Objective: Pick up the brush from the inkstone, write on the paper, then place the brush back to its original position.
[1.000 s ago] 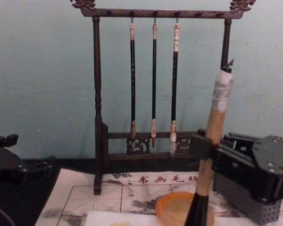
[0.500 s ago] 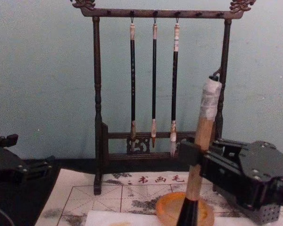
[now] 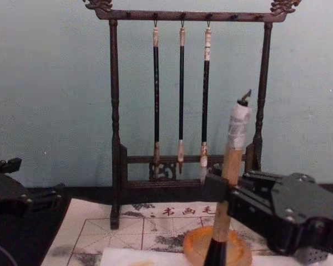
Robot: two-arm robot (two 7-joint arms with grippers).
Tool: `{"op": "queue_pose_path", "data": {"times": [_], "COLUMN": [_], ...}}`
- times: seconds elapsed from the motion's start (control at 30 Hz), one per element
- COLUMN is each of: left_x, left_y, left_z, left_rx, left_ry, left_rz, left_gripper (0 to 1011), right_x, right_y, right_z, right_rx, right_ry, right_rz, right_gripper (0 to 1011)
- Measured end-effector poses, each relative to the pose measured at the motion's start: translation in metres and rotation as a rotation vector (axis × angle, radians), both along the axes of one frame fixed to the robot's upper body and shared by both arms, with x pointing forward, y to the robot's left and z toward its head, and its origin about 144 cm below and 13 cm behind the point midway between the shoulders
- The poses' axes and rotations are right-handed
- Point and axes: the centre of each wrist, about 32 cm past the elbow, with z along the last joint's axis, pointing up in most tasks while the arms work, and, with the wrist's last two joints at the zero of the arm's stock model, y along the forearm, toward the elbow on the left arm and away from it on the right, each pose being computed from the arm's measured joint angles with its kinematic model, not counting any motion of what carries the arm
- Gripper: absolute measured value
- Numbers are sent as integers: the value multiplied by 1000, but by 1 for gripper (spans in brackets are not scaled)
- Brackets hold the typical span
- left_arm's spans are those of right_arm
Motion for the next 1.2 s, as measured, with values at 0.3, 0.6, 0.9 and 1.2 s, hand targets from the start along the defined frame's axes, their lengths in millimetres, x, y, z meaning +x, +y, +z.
{"op": "queue_pose_path", "data": {"times": [0.3, 0.6, 0.9, 1.2], "left_x": [0, 0, 0, 0], "left_y": [0, 0, 0, 0], "left_z": [0, 0, 0, 0], "left_rx": [0, 0, 0, 0], "left_ry": [0, 0, 0, 0], "left_rz": [0, 0, 0, 0], "left_gripper": [1001, 1001, 1001, 1001], "right_x": [-2, -9, -17, -23], "right_y": [0, -4, -7, -10], "right_z": [-3, -2, -1, 2], "right_rx": [-9, -20, -25, -28], "right_ry": [2, 2, 9, 8], "right_rz": [3, 28, 53, 70], "right_gripper": [200, 200, 200, 200]}}
